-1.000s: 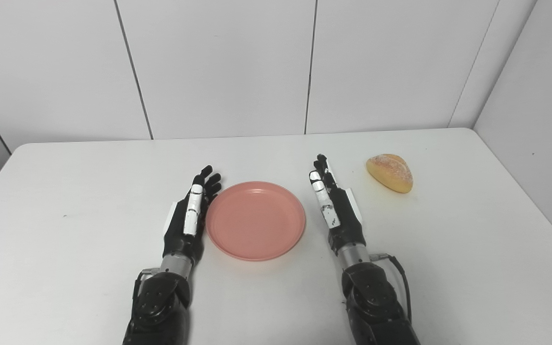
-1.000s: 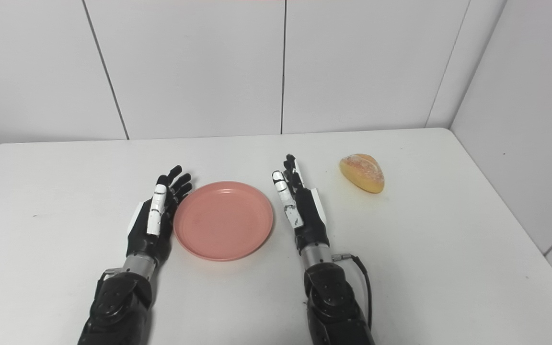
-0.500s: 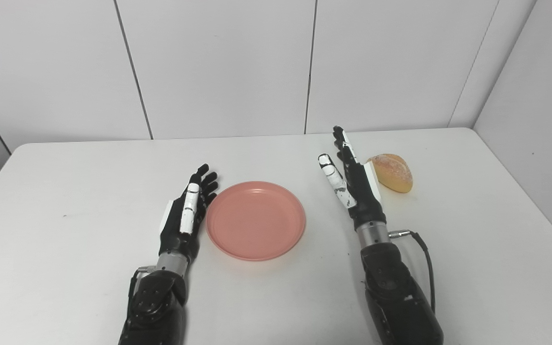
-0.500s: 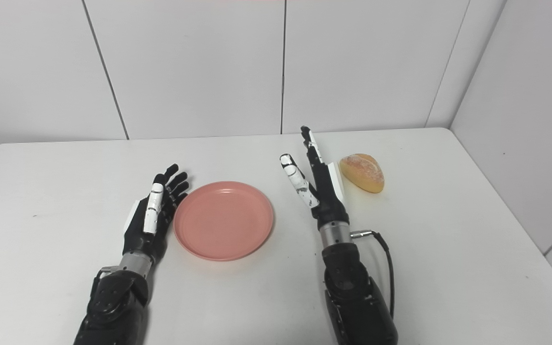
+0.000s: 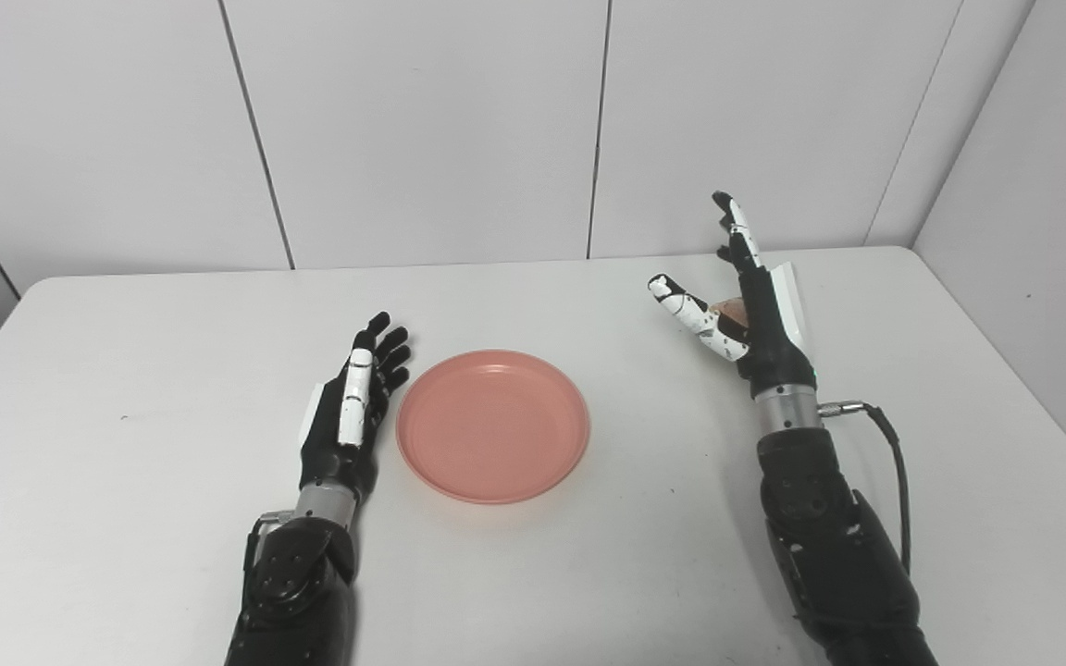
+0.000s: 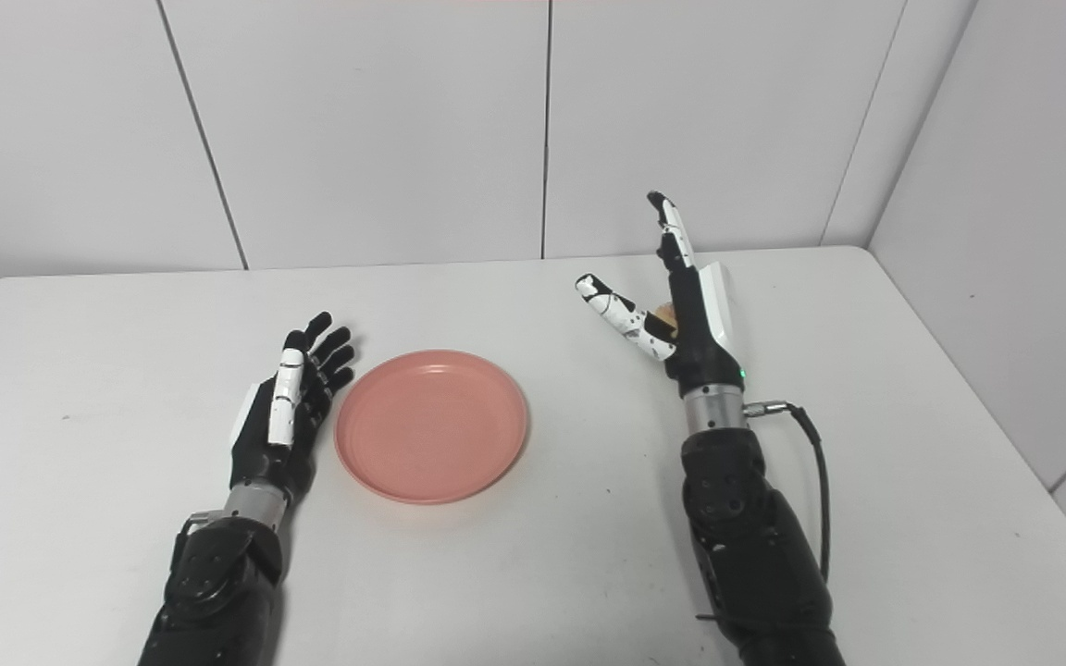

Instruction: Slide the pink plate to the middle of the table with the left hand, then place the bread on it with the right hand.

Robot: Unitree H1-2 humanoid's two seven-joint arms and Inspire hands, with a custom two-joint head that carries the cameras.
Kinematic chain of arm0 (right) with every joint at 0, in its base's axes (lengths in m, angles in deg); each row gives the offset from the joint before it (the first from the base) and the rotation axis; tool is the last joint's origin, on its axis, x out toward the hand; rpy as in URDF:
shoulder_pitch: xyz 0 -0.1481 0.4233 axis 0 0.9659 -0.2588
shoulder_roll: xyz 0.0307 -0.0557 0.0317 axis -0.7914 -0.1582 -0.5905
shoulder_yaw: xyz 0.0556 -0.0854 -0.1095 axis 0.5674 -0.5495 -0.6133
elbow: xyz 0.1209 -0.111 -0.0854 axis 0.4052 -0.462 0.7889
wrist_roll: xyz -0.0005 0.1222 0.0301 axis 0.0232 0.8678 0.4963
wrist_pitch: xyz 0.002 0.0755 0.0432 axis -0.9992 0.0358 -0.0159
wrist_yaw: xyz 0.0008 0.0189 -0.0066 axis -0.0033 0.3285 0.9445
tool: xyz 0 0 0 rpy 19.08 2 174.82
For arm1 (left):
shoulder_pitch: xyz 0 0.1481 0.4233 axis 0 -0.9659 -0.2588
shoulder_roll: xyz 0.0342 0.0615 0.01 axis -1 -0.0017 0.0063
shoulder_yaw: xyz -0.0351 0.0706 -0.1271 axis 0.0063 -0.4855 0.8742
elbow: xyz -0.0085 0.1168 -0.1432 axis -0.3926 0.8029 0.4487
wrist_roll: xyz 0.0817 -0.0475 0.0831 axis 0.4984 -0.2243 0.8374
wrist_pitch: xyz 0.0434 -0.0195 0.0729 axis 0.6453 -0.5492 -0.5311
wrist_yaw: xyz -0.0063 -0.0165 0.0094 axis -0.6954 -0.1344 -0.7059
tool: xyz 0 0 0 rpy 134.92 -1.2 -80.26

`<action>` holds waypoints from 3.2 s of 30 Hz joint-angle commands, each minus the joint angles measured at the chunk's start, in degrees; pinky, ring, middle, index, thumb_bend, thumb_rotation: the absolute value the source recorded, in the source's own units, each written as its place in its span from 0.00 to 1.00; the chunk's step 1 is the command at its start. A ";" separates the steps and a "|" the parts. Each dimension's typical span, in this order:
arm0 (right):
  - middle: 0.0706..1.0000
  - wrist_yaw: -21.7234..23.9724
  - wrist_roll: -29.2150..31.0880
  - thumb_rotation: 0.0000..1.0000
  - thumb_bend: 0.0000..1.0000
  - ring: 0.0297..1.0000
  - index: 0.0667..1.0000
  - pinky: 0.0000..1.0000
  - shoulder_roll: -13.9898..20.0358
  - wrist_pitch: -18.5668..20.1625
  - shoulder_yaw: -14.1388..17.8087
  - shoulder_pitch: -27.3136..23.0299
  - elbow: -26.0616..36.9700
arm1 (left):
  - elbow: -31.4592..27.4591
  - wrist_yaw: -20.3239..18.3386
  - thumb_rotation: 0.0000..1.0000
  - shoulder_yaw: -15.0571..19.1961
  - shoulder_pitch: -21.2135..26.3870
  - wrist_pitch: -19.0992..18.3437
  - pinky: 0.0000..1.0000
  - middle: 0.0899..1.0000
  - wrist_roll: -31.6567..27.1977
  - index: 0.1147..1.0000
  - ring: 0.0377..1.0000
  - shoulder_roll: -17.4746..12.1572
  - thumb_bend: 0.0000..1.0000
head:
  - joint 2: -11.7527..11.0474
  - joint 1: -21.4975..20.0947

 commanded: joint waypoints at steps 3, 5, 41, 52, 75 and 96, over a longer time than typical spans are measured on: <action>0.96 -2.58 -2.10 0.62 0.65 0.92 0.94 0.83 1.58 2.97 1.23 -3.73 0.48 | 0.41 -2.00 1.00 0.47 0.82 1.51 0.90 0.89 -2.15 0.90 0.90 0.30 0.48 | 0.00 -0.16; 0.95 -3.46 -3.18 0.58 0.65 0.92 0.94 0.80 1.96 3.86 1.23 -4.17 -0.29 | 0.70 -2.29 1.00 0.58 0.92 2.13 0.90 0.89 -2.52 0.89 0.90 0.25 0.48 | 0.01 -0.39; 0.87 -1.87 -12.36 0.27 0.78 0.82 0.87 0.72 10.07 17.27 -6.21 -6.94 -11.91 | 1.24 -3.46 1.00 1.19 0.91 4.26 0.88 0.86 -2.91 0.86 0.88 0.39 0.47 | 0.62 -0.86; 0.74 -5.20 -11.63 0.08 0.60 0.67 0.75 0.58 9.78 14.43 -6.90 -6.75 -13.90 | 1.20 -3.00 1.00 1.10 0.96 5.52 0.88 0.86 -2.28 0.85 0.88 0.31 0.46 | 0.64 -0.74; 0.49 -9.24 -8.57 0.13 0.50 0.43 0.46 0.35 9.04 11.49 -6.45 -5.93 -12.77 | 1.30 -3.26 1.00 0.85 1.05 5.49 0.88 0.86 -2.24 0.86 0.88 0.26 0.45 | 0.94 0.16; 0.50 -3.03 -2.18 0.13 0.50 0.44 0.46 0.39 4.25 5.36 -7.76 -3.62 0.58 | 1.51 -1.70 1.00 -0.84 1.14 6.04 0.92 0.88 0.22 0.88 0.91 1.53 0.50 | 0.70 3.46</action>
